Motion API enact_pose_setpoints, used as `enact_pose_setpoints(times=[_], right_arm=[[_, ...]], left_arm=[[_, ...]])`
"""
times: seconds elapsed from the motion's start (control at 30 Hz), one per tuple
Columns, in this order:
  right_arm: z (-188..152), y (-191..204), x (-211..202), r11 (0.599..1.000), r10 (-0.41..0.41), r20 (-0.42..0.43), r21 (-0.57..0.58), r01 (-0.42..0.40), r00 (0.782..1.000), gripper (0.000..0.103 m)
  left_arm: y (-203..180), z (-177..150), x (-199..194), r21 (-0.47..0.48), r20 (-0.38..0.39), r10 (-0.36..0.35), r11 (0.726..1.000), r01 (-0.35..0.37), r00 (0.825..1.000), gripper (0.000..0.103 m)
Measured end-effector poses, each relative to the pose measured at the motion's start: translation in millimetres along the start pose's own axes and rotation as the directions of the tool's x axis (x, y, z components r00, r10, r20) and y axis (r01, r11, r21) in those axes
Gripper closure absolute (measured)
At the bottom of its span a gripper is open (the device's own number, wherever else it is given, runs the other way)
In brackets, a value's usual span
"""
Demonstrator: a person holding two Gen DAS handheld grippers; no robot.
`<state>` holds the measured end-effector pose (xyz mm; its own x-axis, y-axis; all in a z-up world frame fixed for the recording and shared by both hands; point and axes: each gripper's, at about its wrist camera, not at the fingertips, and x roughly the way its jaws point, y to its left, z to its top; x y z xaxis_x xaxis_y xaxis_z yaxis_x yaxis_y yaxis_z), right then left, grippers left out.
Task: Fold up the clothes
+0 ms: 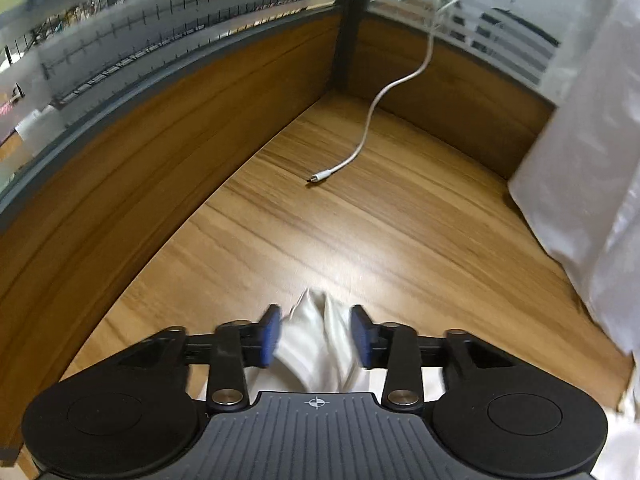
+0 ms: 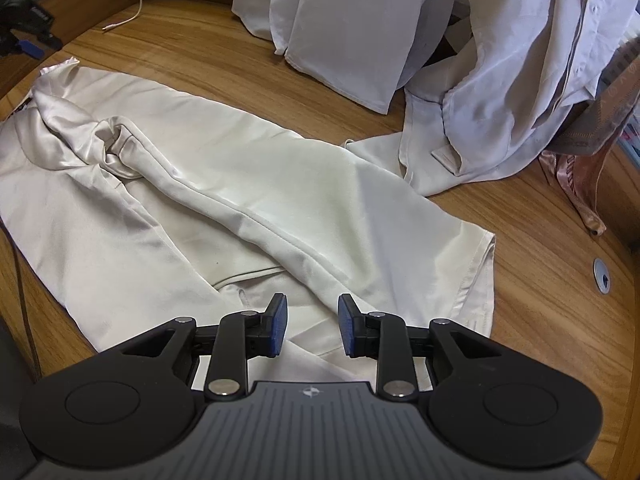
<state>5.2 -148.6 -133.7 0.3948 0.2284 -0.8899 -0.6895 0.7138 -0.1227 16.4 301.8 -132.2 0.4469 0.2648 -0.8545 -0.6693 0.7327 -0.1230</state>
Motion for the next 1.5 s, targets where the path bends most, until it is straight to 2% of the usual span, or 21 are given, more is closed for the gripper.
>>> enact_pose_setpoints(times=[0.13, 0.27, 0.57, 0.67, 0.7, 0.73, 0.83, 0.9, 0.97, 1.03, 1.23, 1.37, 1.43, 1.5], right_arm=[[0.4, 5.1, 3.3, 1.0, -0.007, -0.006, 0.024, 0.008, 1.0, 0.07], [2.5, 8.5, 4.1, 0.999, -0.008, -0.004, 0.033, 0.008, 1.0, 0.07], [15.3, 7.8, 11.3, 1.0, 0.016, 0.002, 0.01, -0.016, 1.0, 0.07], [20.0, 5.8, 14.8, 1.0, 0.024, 0.008, 0.001, -0.024, 1.0, 0.07], [21.6, 5.1, 15.7, 1.0, 0.026, 0.012, -0.003, -0.026, 1.0, 0.07], [23.1, 4.6, 17.0, 1.0, 0.029, 0.016, -0.006, -0.029, 0.999, 0.07], [26.2, 4.3, 21.3, 0.999, 0.041, 0.019, -0.015, -0.041, 0.999, 0.07], [27.1, 4.3, 24.1, 0.999, 0.048, 0.018, -0.023, -0.048, 0.999, 0.07], [26.7, 4.6, 26.7, 0.998, 0.052, 0.019, -0.025, -0.051, 0.998, 0.07], [26.1, 2.9, 29.1, 0.998, 0.056, 0.017, -0.021, -0.056, 0.998, 0.07], [26.9, -1.3, 33.8, 0.998, 0.061, 0.011, -0.017, -0.061, 0.998, 0.07], [29.0, -3.6, 34.5, 0.998, 0.059, 0.01, -0.016, -0.059, 0.998, 0.07], [30.0, -4.2, 35.6, 0.998, 0.058, 0.008, -0.015, -0.057, 0.998, 0.07], [31.0, -4.5, 36.6, 0.998, 0.058, 0.007, -0.016, -0.058, 0.998, 0.07]], left_arm=[[-22.2, 15.2, 17.4, 0.016, -0.029, 0.038, 0.999, -0.037, 0.999, 0.047], [-40.9, 20.5, 36.3, 0.079, -0.067, 0.126, 0.99, -0.12, 0.99, 0.046], [-41.5, 8.8, 47.8, 0.163, -0.075, 0.258, 0.956, -0.244, 0.963, 0.048], [-35.6, 6.6, 45.2, 0.17, -0.051, 0.269, 0.951, -0.257, 0.962, 0.074], [-32.9, 6.7, 44.1, 0.165, -0.044, 0.263, 0.953, -0.253, 0.964, 0.092], [-30.1, 6.8, 43.0, 0.161, -0.037, 0.257, 0.955, -0.248, 0.966, 0.099], [-18.7, 7.8, 33.4, 0.083, -0.02, 0.221, 0.972, -0.218, 0.975, 0.099], [-7.1, 8.8, 23.1, 0.002, 0.02, 0.156, 0.988, -0.156, 0.988, 0.101], [5.0, 10.3, 13.5, -0.073, 0.058, 0.095, 0.993, -0.09, 0.994, 0.101], [19.5, 12.9, 10.4, -0.157, 0.059, 0.044, 0.987, -0.034, 0.997, 0.101], [51.0, 15.9, 19.4, -0.312, -0.005, 0.016, 0.95, -0.017, 1.0, 0.101], [45.4, 18.8, 21.2, -0.307, -0.036, 0.019, 0.951, -0.029, 0.999, 0.096], [37.2, 20.8, 21.7, -0.285, -0.051, 0.025, 0.958, -0.038, 0.998, 0.077], [24.9, 23.1, 21.9, -0.249, -0.059, 0.031, 0.968, -0.045, 0.998, 0.071]])
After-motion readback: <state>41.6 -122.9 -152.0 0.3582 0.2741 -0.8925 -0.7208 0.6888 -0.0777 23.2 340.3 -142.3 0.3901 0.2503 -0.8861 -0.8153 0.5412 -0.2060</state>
